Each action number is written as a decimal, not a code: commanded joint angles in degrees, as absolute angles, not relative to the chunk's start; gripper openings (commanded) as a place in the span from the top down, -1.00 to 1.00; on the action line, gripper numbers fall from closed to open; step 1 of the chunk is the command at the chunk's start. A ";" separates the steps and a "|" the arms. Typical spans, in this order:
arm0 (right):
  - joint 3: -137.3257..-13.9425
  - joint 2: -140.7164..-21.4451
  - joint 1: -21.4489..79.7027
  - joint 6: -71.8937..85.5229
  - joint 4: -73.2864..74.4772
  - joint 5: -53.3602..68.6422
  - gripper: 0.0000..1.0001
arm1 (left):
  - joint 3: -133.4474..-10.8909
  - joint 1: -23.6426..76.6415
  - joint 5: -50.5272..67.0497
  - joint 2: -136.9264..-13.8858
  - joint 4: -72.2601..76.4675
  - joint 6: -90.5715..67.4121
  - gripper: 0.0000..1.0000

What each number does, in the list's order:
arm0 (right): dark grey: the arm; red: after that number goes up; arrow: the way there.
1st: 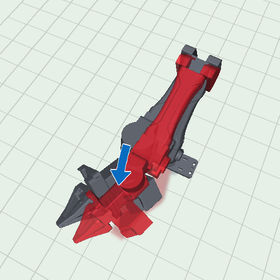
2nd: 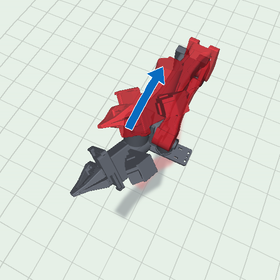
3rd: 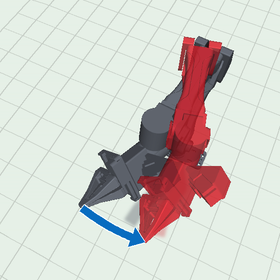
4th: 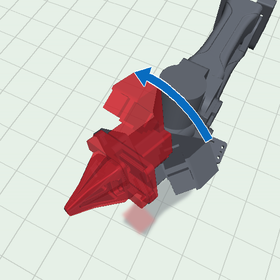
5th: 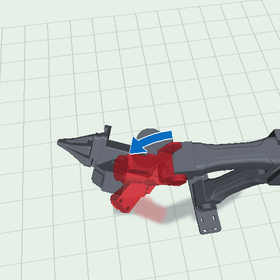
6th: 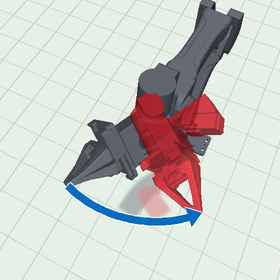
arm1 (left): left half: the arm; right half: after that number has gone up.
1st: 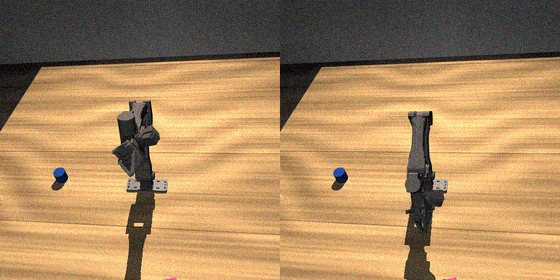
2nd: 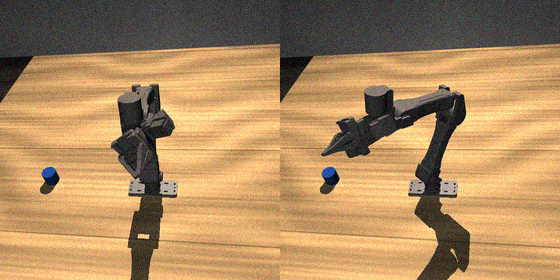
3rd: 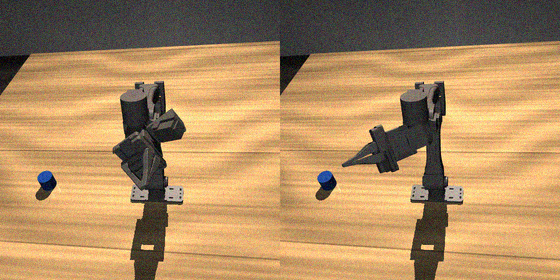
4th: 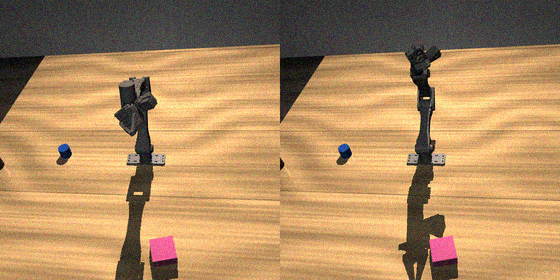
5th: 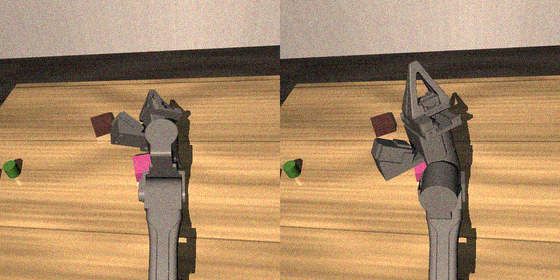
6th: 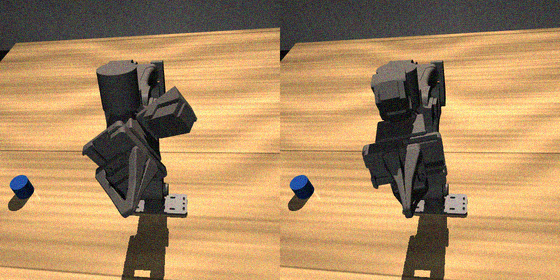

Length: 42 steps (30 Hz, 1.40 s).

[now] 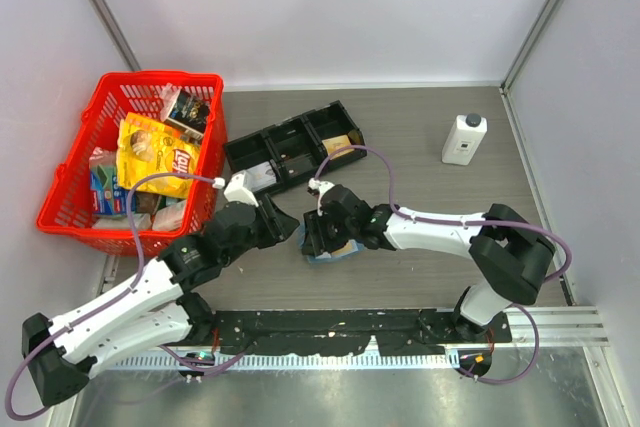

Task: Take the credit cards out of the card holder
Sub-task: Open the card holder at the center of the board.

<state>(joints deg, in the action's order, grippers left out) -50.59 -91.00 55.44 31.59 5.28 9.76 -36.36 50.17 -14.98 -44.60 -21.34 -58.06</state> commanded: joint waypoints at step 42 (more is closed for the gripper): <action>-40.70 -92.90 46.76 37.35 -16.44 20.74 0.99 | -42.80 49.92 -15.03 -71.44 -8.70 -66.27 0.64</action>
